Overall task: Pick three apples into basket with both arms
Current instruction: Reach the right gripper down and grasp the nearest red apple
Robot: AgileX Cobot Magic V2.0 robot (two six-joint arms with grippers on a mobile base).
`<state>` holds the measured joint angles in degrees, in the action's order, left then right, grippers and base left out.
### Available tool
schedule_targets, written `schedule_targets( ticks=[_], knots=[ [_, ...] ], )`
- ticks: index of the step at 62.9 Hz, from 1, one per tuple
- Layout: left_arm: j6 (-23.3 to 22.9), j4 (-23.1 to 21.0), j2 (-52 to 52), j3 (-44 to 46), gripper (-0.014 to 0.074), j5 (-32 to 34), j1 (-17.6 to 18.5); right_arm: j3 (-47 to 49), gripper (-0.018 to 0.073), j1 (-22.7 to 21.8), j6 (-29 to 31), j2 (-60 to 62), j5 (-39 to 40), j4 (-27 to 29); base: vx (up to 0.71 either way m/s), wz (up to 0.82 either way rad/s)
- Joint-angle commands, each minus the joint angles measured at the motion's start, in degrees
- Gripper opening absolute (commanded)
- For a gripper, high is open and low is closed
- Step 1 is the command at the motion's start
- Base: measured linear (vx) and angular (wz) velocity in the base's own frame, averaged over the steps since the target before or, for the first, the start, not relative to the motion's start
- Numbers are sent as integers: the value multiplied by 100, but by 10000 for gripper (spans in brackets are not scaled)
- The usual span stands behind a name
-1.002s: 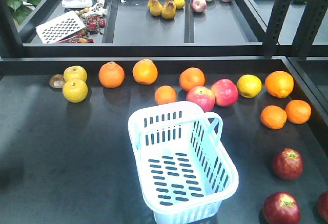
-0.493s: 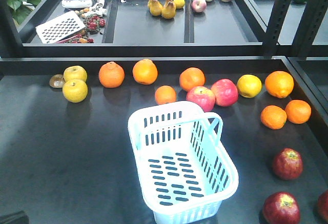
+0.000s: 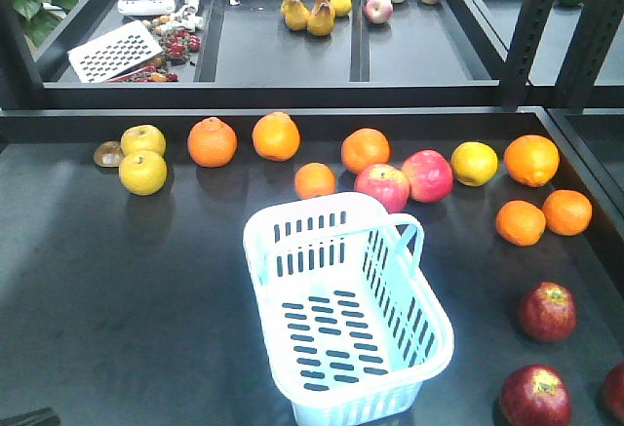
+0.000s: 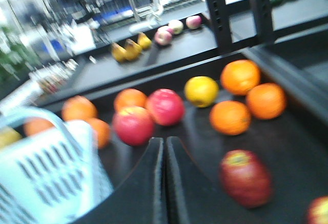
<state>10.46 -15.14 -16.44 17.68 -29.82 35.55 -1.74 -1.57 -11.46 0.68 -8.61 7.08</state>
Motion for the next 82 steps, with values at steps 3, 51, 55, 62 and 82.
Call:
schedule_targets(
  ticks=[3, 51, 55, 62, 82],
  knots=[
    [-35, -58, -39, 159, -8, 395, 10, -67, -8, 26, -68, 37, 644, 1132, 0, 0],
    [-35, -63, -39, 159, -8, 397, 10, 3924, 9, 42, 455, -2768, -3809, -37, 0, 0],
    [-35, -63, -39, 159, -8, 397, 10, 4159, 9, 42, 493, -3213, -3967, -285, 0, 0],
    [-35, -63, -39, 159, -8, 397, 10, 4274, 9, 42, 543, -3770, -3878, -549, 0, 0],
    [-35, -63, -39, 159, -8, 397, 10, 4666, 377, 42, 1229, -5485, -4376, -408, 0, 0]
  ],
)
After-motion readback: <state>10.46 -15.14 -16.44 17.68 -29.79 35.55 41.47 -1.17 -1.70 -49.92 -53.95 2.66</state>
